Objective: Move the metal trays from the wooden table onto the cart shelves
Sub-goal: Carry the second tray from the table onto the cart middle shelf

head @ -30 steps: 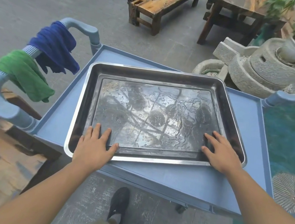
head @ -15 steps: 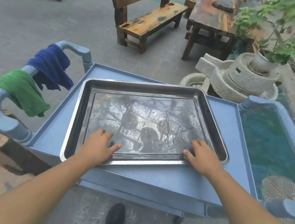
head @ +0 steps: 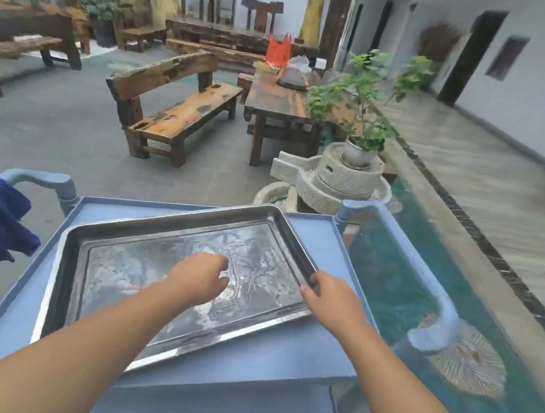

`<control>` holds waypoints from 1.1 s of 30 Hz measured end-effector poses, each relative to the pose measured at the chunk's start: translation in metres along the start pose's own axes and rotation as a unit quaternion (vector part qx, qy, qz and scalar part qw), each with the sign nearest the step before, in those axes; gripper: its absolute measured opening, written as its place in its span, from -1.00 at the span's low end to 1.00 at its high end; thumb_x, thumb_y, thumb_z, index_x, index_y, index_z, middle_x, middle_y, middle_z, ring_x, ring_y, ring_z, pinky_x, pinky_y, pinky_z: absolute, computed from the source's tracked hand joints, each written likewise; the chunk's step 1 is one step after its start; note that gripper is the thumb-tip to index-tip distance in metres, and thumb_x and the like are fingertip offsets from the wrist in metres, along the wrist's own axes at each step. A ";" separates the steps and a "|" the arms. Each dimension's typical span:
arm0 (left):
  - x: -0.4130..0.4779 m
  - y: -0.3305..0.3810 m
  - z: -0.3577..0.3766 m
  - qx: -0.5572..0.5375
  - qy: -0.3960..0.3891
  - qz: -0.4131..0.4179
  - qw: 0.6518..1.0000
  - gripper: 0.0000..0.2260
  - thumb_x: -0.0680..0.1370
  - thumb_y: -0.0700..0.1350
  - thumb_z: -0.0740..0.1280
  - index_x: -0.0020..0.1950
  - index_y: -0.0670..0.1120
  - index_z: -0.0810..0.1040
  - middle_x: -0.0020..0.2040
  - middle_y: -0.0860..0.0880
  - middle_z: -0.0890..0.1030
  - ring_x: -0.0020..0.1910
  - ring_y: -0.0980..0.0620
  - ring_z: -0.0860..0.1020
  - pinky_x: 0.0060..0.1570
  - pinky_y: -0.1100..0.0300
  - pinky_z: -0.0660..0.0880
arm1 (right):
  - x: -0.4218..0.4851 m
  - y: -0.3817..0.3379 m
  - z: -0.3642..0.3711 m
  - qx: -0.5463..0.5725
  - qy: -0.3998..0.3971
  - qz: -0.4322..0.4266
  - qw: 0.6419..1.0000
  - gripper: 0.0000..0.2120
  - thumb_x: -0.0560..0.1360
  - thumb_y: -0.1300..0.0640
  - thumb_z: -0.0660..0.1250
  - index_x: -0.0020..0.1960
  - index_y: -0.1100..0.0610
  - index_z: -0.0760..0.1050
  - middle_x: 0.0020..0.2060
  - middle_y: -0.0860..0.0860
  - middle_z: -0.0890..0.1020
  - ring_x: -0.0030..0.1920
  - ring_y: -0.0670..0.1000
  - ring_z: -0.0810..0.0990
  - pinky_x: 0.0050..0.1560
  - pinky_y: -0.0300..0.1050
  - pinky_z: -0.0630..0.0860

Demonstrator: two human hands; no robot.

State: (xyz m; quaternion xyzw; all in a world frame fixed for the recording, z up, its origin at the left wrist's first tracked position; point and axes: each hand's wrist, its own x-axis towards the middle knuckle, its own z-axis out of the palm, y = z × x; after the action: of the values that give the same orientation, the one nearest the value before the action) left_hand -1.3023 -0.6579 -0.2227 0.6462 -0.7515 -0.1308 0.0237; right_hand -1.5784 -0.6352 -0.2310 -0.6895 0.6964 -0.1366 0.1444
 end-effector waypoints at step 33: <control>-0.415 0.389 0.168 0.103 -0.221 0.807 0.538 -0.67 0.58 -0.03 0.25 0.31 -0.08 0.50 0.19 -0.13 0.61 0.21 -0.16 0.55 0.12 0.03 0.52 | -0.700 -0.035 0.050 0.053 0.334 0.781 0.525 -0.60 0.49 -0.12 0.25 0.26 0.03 0.50 0.05 0.02 0.68 0.16 0.11 0.59 0.11 -0.03 0.53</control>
State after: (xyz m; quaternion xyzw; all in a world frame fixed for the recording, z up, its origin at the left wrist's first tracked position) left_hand -1.6444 -0.1735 -0.2404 -0.2850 -0.9444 -0.1171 -0.1143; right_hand -1.5212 0.0646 -0.2540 0.2348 0.9454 -0.2258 -0.0133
